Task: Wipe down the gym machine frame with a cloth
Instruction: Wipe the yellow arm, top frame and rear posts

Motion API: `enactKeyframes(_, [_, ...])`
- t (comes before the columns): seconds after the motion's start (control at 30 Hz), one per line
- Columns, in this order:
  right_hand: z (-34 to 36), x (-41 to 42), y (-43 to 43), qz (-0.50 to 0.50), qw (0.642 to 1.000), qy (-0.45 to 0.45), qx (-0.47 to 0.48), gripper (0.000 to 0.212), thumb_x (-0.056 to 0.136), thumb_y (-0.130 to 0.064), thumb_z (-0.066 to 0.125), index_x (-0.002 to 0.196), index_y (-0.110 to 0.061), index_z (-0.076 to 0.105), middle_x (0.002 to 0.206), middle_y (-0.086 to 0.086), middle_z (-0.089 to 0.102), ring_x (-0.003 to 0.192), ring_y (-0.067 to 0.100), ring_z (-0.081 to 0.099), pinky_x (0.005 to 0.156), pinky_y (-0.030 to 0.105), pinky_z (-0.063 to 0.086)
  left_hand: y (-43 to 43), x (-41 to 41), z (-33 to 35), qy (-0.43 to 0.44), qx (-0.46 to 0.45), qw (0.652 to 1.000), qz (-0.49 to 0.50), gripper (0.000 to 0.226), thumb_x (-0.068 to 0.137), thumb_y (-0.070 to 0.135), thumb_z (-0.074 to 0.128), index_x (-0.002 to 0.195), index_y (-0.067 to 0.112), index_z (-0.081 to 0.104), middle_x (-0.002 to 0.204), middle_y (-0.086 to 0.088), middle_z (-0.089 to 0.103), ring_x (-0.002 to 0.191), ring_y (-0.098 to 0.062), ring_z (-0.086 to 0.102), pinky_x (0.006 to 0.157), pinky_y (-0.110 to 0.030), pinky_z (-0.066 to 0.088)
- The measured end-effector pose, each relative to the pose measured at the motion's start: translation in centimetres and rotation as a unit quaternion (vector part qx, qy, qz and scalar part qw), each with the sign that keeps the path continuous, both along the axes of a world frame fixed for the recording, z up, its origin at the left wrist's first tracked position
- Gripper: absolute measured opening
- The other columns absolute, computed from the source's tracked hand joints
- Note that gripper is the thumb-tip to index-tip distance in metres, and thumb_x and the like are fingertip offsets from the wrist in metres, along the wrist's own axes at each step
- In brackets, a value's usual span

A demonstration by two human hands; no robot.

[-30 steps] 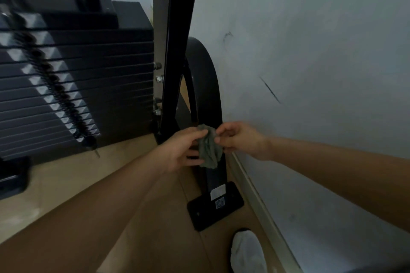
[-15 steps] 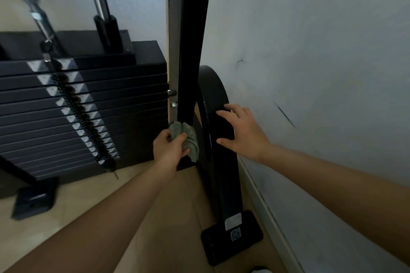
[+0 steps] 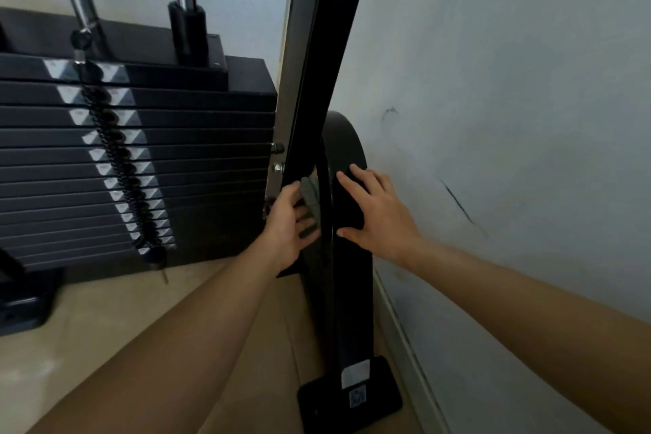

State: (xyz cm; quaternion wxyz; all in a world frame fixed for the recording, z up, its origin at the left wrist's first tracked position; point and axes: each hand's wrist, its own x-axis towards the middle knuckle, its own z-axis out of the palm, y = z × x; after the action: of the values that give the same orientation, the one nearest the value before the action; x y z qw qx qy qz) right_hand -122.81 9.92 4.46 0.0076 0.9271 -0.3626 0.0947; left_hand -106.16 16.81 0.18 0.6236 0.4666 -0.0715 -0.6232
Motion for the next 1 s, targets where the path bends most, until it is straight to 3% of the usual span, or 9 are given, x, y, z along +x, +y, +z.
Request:
enactKeyframes(0.17, [0.0, 0.1, 0.3, -0.01, 1.0, 0.006, -0.004, 0.103, 0.08, -0.045, 0.08, 0.16, -0.028, 0.018, 0.167, -0.001, 0.016, 0.15, 0.026, 0.011, 0.11, 0.046, 0.043, 0.0, 0.8, -0.8, -0.002, -0.007, 0.997, -0.081, 0.063, 0.093, 0.068, 0.043, 0.134, 0.024, 0.062, 0.129, -0.007, 0.066, 0.12, -0.027, 0.06, 0.095, -0.043, 0.047])
enactKeyframes(0.3, [0.0, 0.1, 0.3, -0.012, 1.0, 0.008, -0.001, 0.103, 0.081, -0.045, 0.079, 0.16, -0.029, 0.015, 0.167, -0.003, 0.014, 0.151, 0.025, 0.011, 0.111, 0.046, 0.043, -0.5, 1.6, -0.3, 0.025, -0.037, 0.997, -0.068, 0.073, 0.09, 0.073, 0.04, 0.138, 0.022, 0.059, 0.133, -0.011, 0.065, 0.123, -0.031, 0.059, 0.104, -0.046, 0.043])
enactKeyframes(0.6, [-0.3, 0.0, 0.0, -0.002, 1.0, 0.008, -0.016, 0.105, 0.077, -0.046, 0.081, 0.16, -0.025, 0.019, 0.166, 0.003, 0.018, 0.148, 0.03, 0.016, 0.115, 0.047, 0.038, -0.8, 2.2, 0.7, 0.011, -0.076, 0.994, -0.075, 0.073, 0.09, 0.073, 0.039, 0.14, 0.024, 0.058, 0.133, -0.006, 0.067, 0.126, -0.029, 0.058, 0.109, -0.047, 0.04])
enactKeyframes(0.83, [-0.8, -0.4, -0.5, 0.017, 1.0, -0.013, -0.011, 0.105, 0.077, -0.046, 0.081, 0.16, -0.024, 0.021, 0.166, 0.004, 0.019, 0.148, 0.031, 0.016, 0.116, 0.049, 0.036, -0.3, 1.8, -0.2, -0.057, -0.038, 0.992, -0.11, 0.064, 0.087, 0.074, 0.042, 0.122, 0.029, 0.072, 0.121, -0.003, 0.074, 0.121, -0.026, 0.063, 0.102, -0.048, 0.045])
enactKeyframes(1.0, [-1.1, -0.8, -0.9, 0.03, 0.999, -0.021, -0.019, 0.104, 0.078, -0.049, 0.08, 0.16, -0.024, 0.02, 0.166, 0.003, 0.018, 0.148, 0.028, 0.015, 0.117, 0.049, 0.035, 1.0, 1.0, -2.2, -0.093, 0.022, 0.98, -0.176, 0.075, 0.086, 0.076, 0.04, 0.14, 0.028, 0.058, 0.137, -0.004, 0.063, 0.127, -0.027, 0.057, 0.105, -0.047, 0.043])
